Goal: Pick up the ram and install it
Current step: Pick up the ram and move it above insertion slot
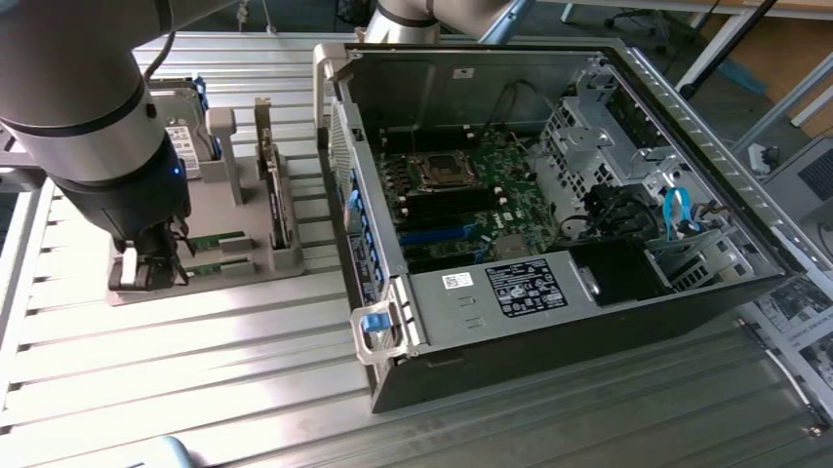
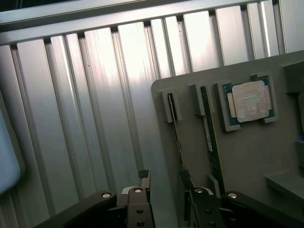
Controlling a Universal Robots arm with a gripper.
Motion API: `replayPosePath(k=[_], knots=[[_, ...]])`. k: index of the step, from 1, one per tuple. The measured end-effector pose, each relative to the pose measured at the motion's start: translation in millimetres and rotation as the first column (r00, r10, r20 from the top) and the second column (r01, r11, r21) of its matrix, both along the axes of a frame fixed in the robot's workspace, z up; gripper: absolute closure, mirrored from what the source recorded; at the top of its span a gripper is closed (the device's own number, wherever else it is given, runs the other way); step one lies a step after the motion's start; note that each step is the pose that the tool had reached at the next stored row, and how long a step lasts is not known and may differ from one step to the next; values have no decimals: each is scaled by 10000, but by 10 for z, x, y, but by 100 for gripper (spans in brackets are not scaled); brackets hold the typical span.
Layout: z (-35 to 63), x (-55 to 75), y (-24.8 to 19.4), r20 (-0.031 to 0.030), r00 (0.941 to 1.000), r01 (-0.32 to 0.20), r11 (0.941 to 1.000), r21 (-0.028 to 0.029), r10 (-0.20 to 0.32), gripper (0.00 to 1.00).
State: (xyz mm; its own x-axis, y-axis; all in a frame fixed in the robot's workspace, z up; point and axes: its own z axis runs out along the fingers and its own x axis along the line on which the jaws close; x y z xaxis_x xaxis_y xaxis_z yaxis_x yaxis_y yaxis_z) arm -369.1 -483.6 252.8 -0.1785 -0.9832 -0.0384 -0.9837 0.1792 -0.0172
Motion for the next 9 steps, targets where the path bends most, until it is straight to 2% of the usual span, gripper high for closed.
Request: replayPosePath(k=[9], knots=[[-27,0,1,0,10000,0,10000,0,0,64]])
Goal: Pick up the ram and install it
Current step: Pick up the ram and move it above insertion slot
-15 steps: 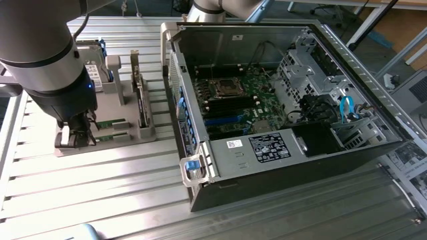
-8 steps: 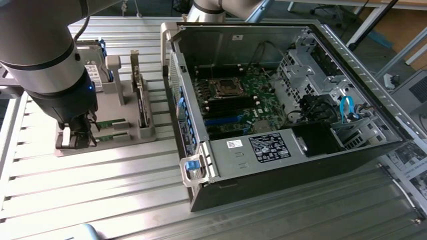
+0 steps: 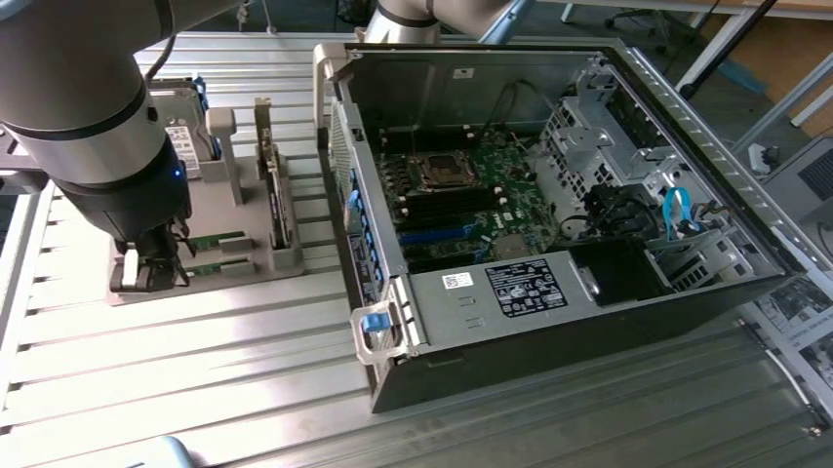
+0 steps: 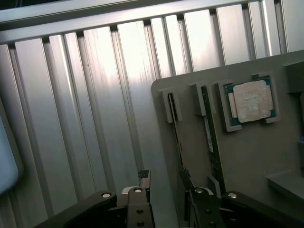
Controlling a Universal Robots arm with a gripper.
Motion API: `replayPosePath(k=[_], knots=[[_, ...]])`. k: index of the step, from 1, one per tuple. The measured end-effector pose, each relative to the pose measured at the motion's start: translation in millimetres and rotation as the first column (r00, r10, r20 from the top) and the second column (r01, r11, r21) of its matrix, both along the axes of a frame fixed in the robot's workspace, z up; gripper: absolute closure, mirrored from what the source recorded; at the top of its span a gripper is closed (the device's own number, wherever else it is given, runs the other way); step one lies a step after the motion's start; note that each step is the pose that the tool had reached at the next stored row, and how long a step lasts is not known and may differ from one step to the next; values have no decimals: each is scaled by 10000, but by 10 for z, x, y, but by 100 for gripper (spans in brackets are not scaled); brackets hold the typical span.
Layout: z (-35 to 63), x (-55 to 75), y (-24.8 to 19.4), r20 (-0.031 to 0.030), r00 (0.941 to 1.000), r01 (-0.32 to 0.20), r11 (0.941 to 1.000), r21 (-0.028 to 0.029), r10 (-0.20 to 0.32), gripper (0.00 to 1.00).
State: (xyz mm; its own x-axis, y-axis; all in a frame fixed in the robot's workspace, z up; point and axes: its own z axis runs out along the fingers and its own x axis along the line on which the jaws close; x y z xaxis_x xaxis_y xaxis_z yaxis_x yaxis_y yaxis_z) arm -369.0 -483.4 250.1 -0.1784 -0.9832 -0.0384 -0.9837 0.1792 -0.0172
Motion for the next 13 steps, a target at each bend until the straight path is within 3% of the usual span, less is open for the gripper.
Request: replayPosePath(k=[13], knots=[[-36,0,2,0,10000,1,10000,0,-1,64]])
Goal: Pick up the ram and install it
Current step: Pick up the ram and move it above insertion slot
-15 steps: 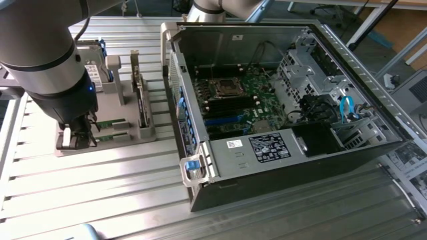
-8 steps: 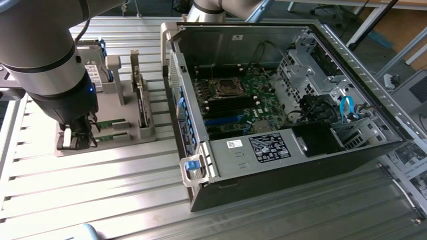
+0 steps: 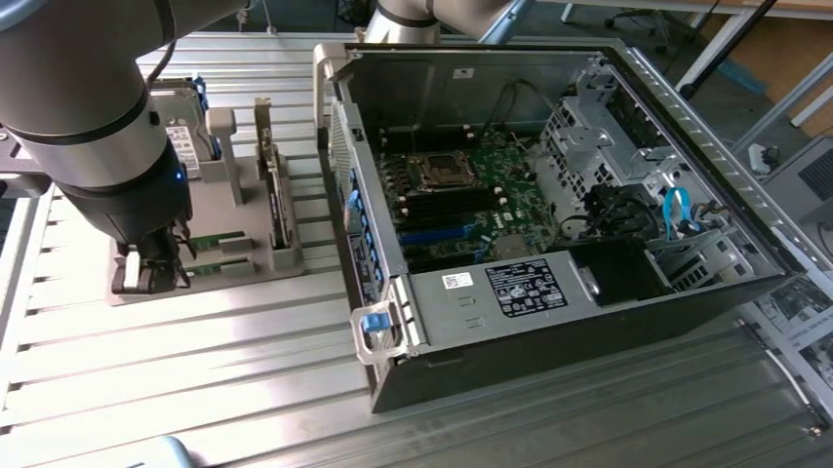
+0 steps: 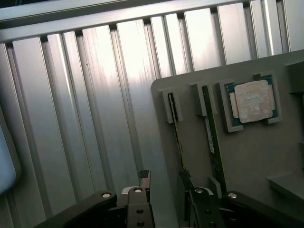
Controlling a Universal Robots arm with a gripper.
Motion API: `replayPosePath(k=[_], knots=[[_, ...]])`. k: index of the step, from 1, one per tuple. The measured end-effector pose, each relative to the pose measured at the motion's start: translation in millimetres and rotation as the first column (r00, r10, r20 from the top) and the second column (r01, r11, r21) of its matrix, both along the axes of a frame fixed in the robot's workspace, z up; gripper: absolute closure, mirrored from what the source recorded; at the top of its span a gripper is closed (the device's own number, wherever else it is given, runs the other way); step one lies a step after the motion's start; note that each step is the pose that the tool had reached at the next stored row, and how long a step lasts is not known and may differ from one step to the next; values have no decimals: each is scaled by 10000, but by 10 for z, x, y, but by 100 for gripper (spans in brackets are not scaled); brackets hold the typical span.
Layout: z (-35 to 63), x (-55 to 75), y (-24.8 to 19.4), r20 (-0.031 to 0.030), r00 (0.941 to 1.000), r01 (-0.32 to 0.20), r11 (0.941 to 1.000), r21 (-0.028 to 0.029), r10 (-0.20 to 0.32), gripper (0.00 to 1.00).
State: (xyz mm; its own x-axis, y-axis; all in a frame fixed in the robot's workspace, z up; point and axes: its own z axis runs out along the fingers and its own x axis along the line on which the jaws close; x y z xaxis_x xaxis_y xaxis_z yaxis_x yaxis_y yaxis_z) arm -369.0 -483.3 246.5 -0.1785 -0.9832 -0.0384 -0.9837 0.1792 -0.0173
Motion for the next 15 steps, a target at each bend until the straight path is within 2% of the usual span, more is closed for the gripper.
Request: replayPosePath(k=[15], knots=[[-42,0,8,2,10000,0,10000,1,0,64]])
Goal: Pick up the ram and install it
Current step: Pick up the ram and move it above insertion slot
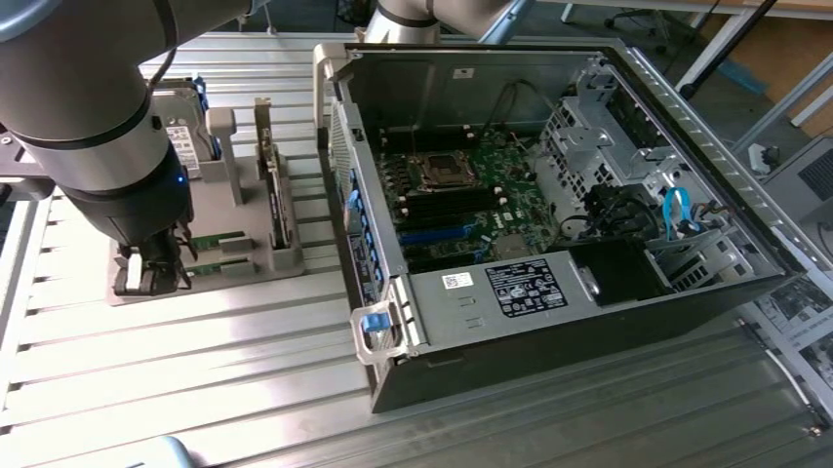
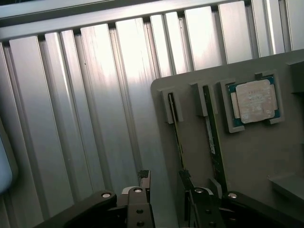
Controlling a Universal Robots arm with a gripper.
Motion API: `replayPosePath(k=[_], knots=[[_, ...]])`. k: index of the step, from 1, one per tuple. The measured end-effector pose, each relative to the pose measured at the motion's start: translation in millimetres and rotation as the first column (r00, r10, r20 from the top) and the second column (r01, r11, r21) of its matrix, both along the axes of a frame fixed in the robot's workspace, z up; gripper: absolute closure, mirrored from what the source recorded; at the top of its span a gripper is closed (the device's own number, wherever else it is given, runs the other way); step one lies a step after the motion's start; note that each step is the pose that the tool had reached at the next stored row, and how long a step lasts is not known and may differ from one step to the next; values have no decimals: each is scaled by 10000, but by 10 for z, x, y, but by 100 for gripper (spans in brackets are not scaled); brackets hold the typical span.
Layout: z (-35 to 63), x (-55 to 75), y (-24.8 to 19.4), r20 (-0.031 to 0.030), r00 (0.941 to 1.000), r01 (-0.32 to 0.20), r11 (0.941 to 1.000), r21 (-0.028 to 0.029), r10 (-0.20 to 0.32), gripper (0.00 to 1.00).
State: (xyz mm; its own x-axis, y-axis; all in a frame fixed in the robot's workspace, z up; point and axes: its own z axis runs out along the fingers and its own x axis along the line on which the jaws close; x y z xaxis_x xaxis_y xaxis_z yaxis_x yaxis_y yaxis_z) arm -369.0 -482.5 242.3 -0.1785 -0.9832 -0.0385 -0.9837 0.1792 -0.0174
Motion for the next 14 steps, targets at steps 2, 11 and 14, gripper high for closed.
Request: replayPosePath(k=[2,11,14], knots=[[-4,0,6,0,10000,0,10000,0,0,64],[-16,0,58,-1,10000,0,10000,-1,0,64],[-21,0,74,-1,10000,0,10000,-1,0,64]])
